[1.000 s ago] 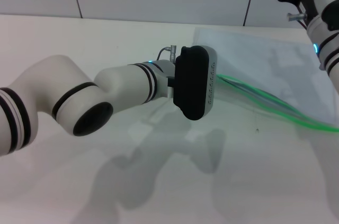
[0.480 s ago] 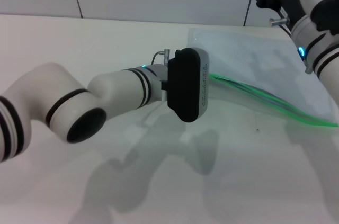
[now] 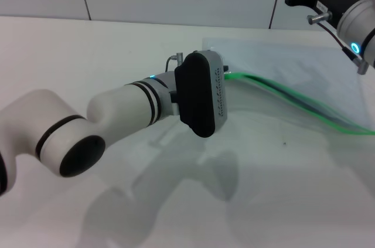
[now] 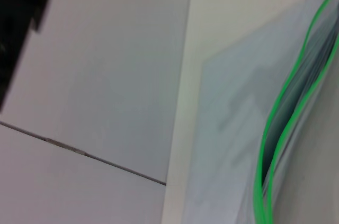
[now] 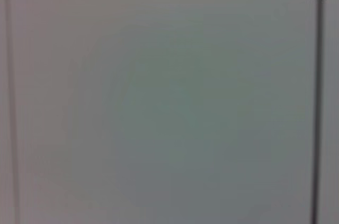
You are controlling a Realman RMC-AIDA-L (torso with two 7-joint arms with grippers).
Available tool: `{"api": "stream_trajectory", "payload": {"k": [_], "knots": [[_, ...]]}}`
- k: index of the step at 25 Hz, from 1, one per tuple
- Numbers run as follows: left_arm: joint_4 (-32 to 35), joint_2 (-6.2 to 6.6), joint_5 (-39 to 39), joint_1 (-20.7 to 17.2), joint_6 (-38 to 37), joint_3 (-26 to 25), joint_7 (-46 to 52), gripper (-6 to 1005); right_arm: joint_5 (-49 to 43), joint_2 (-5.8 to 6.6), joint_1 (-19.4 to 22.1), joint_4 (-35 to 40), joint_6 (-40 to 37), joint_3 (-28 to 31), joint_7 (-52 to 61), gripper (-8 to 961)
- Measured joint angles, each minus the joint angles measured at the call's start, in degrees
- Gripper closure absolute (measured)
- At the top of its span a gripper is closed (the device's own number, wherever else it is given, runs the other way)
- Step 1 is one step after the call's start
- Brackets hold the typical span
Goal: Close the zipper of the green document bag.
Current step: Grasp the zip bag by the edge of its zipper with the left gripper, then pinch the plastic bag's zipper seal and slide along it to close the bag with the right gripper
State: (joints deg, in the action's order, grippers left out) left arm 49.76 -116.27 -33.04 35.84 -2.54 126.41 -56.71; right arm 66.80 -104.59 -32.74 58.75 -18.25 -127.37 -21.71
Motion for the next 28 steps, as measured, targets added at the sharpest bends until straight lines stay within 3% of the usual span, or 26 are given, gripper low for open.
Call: {"api": "stream_trajectory", "payload": {"k": [6, 14, 18, 20, 24, 26, 28], "knots": [[2.1, 0.03, 0.0, -1.5, -0.4, -0.7, -0.2, 941, -5.3, 0.27, 0.2, 2.9, 7.7, 3.5, 0.0, 340], [5.9, 0.09, 0.0, -4.7, -1.1, -2.7, -0.3, 942, -5.8, 0.82, 0.7, 4.7, 14.8, 8.2, -1.8, 340], [6.3, 0.13, 0.0, -4.9, -1.1, -2.9, -0.3, 942, -5.8, 0.32, 0.7, 5.4, 22.0, 13.3, -8.1, 340], [6.3, 0.14, 0.0, -4.9, -1.1, -2.9, -0.2, 942, -5.8, -0.63, 0.6, 5.9, 24.7, 15.3, -12.5, 340], [6.3, 0.17, 0.0, -5.0, -1.1, -2.9, 0.1, 942, -5.4, -3.76, 0.9, 7.8, 31.7, 20.9, -24.4, 340], [6.3, 0.17, 0.0, -5.0, -1.2, -2.9, 0.1, 942, -5.3, -5.97, 1.1, 8.6, 35.7, 24.4, -30.3, 340], [6.3, 0.17, 0.0, -5.0, -1.2, -2.9, 0.1, 942, -5.2, -8.92, 1.4, 8.9, 39.9, 28.7, -36.9, 340]]}}
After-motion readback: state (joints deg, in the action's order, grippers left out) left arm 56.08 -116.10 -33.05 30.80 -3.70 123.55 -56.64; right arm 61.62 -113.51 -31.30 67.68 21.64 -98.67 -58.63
